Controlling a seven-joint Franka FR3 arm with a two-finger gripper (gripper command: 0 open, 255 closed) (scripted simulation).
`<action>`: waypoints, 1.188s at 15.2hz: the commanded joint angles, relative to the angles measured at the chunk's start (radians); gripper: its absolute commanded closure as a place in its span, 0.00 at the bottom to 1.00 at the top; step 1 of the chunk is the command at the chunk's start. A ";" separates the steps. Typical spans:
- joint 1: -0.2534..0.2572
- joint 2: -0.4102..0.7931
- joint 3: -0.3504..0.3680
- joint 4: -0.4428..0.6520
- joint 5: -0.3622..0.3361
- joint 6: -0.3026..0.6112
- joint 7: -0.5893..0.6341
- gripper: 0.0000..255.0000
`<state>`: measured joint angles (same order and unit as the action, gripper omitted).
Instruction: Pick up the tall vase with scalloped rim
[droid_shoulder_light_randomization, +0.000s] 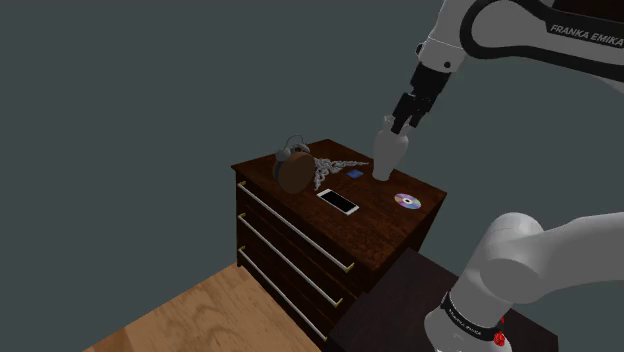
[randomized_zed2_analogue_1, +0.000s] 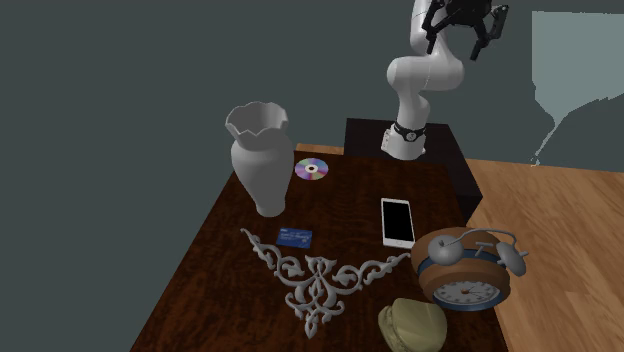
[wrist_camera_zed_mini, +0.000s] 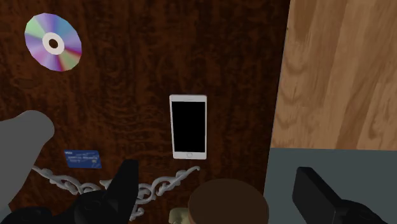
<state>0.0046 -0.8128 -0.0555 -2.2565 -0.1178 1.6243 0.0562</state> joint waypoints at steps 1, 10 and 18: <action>0.000 0.000 0.000 0.000 0.000 0.000 0.000 0.00; -0.045 0.223 -0.135 0.095 -0.118 0.102 -0.148 0.00; -0.074 0.462 -0.248 0.251 -0.173 0.180 -0.276 0.00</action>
<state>-0.0647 -0.3796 -0.2873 -2.0191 -0.2839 1.7884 -0.2021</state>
